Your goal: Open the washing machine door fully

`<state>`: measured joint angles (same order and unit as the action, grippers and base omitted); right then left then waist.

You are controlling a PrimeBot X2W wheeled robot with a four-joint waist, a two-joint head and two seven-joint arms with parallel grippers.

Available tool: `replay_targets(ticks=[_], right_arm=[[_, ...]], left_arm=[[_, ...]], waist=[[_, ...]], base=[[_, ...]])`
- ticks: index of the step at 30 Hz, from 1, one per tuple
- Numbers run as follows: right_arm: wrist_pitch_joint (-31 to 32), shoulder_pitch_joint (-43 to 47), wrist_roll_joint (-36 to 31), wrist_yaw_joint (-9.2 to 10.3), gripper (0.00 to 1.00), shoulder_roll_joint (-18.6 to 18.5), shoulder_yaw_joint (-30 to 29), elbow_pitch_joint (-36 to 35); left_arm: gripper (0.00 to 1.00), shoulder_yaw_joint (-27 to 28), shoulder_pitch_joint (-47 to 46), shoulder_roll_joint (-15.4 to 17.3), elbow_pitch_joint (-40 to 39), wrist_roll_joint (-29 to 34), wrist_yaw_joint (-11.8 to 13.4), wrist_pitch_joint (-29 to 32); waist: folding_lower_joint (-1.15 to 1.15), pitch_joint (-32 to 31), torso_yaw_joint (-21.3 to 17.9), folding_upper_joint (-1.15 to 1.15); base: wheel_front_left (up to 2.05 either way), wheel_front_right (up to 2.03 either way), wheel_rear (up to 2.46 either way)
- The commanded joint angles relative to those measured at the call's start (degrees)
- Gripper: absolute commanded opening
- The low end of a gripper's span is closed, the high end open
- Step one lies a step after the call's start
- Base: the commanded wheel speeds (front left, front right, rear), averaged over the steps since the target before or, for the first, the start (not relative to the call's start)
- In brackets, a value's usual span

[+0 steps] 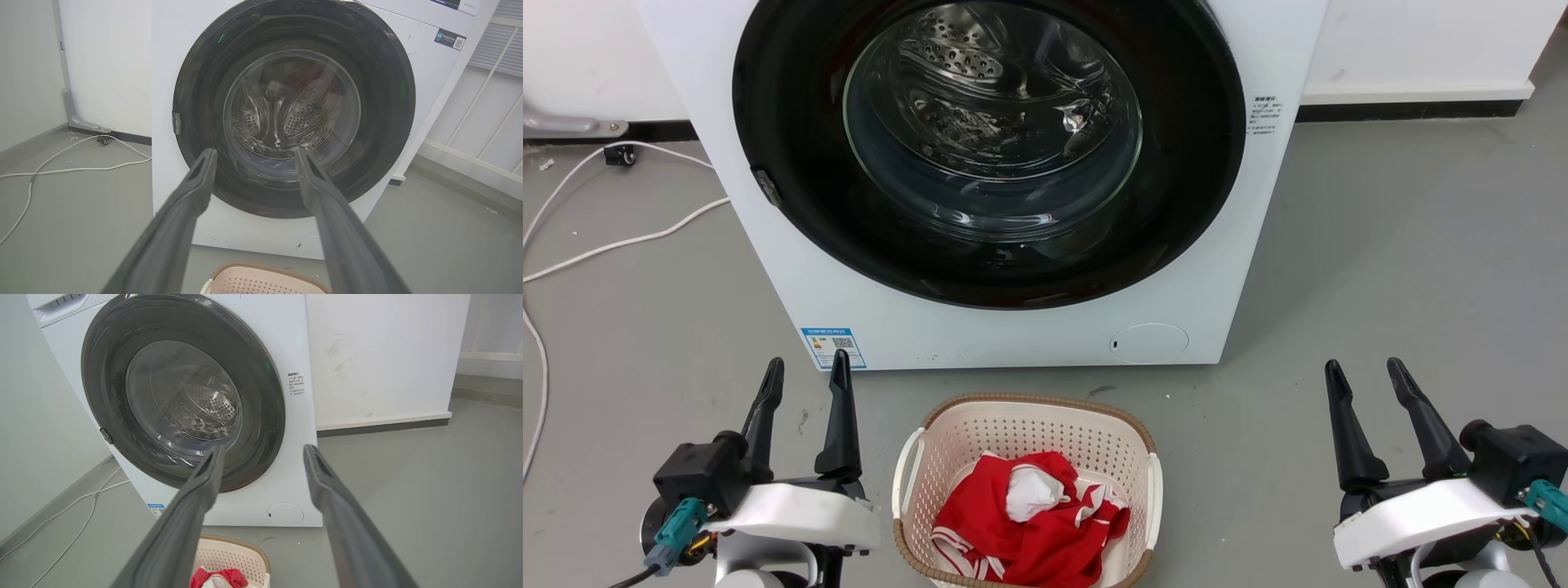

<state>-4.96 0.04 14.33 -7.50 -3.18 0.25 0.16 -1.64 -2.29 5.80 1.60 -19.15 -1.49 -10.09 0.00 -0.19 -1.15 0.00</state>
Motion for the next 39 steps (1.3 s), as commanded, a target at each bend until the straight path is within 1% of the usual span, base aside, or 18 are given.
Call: replay_targets(ticks=[1,15,22,26,35,39], right_arm=[[0.06,-0.04,-1.49,0.02,1.00,0.17,-0.08,-0.73],[0.96,1.01,-8.14,0.02,1.00,0.27,-0.34,-1.31],[0.60,1.07,-10.47,0.02,1.00,0.31,-0.10,-1.48],[0.10,0.99,-10.68,0.02,1.00,0.32,0.01,-1.59],[-0.47,1.07,-12.78,0.02,1.00,0.37,0.48,-1.63],[-0.73,1.24,-13.82,0.02,1.00,0.39,0.69,-1.71]], left_arm=[[1.00,-0.29,0.21,0.53,-0.61,1.42,0.21,-0.58],[1.00,-2.21,-0.04,1.82,-0.75,7.56,1.78,-2.34],[1.00,-2.12,0.58,1.95,-0.78,9.83,2.54,-3.03],[1.00,-1.91,0.78,1.99,-0.73,11.18,2.86,-3.50],[1.00,-1.36,1.29,1.37,-0.36,13.60,3.06,-4.42],[1.00,-1.16,1.56,1.00,-0.14,14.59,2.78,-4.85]], waist=[[0.00,0.00,0.01,0.00],[0.00,0.07,-0.06,0.00],[0.00,0.08,-0.23,0.00],[0.00,0.06,-0.30,0.00],[0.00,0.00,-0.58,0.00],[0.00,-0.01,-0.71,0.00]], base=[[0.00,0.00,0.00],[0.00,0.00,0.00],[0.00,0.00,0.00],[0.00,0.00,0.00],[0.00,0.00,0.00],[0.00,0.00,0.00]])
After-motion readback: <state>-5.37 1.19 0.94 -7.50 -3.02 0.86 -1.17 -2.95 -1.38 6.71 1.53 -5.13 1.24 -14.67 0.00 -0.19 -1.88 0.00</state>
